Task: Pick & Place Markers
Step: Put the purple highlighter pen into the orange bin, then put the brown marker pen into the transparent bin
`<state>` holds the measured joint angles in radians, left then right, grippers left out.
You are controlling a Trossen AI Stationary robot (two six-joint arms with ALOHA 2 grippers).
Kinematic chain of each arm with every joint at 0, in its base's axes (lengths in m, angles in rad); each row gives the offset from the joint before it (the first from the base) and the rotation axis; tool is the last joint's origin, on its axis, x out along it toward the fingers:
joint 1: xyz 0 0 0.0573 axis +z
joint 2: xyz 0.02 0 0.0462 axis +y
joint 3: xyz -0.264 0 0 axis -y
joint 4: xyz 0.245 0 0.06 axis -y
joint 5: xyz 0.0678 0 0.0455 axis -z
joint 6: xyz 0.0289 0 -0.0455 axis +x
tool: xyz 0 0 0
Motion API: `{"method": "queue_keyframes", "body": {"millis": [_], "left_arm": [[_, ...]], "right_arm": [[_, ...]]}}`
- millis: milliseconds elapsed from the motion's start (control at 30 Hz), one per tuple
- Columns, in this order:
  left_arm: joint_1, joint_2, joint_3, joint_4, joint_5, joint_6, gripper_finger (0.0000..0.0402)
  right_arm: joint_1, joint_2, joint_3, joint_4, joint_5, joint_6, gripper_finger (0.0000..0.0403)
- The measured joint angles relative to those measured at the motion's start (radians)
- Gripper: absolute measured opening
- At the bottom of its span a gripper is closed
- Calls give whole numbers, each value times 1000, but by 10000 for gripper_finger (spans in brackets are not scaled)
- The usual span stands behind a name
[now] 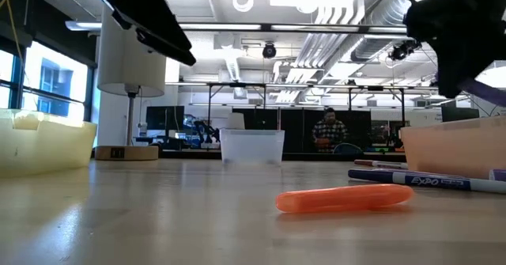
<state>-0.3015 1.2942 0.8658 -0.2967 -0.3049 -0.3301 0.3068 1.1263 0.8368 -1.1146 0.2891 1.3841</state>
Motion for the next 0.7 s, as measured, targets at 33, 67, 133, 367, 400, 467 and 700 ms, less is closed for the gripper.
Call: {"method": "queue_keyframes", "body": {"millis": [33, 67, 133, 367, 400, 467, 700], "left_arm": [[-11, 0, 0, -11, -19, -17, 221], [-21, 0, 0, -23, -32, -33, 221], [-42, 0, 0, -42, -54, -61, 221], [-74, 1, 0, -107, -69, -150, 221], [-74, 1, 0, -118, -70, -166, 221], [-74, 1, 0, -128, -75, -178, 221], [-72, 1, -12, -175, -66, -172, 220]], "right_arm": [[11, 24, 0, -2, -7, 8, 72], [21, 48, 0, -1, -11, 13, 76], [38, 92, 0, 7, -11, 26, 85], [66, 195, 0, 29, -11, 33, 110], [68, 198, 0, 32, -11, 33, 113], [68, 200, 0, 31, -10, 32, 120], [68, 128, 0, 28, 41, -23, 133]]}}
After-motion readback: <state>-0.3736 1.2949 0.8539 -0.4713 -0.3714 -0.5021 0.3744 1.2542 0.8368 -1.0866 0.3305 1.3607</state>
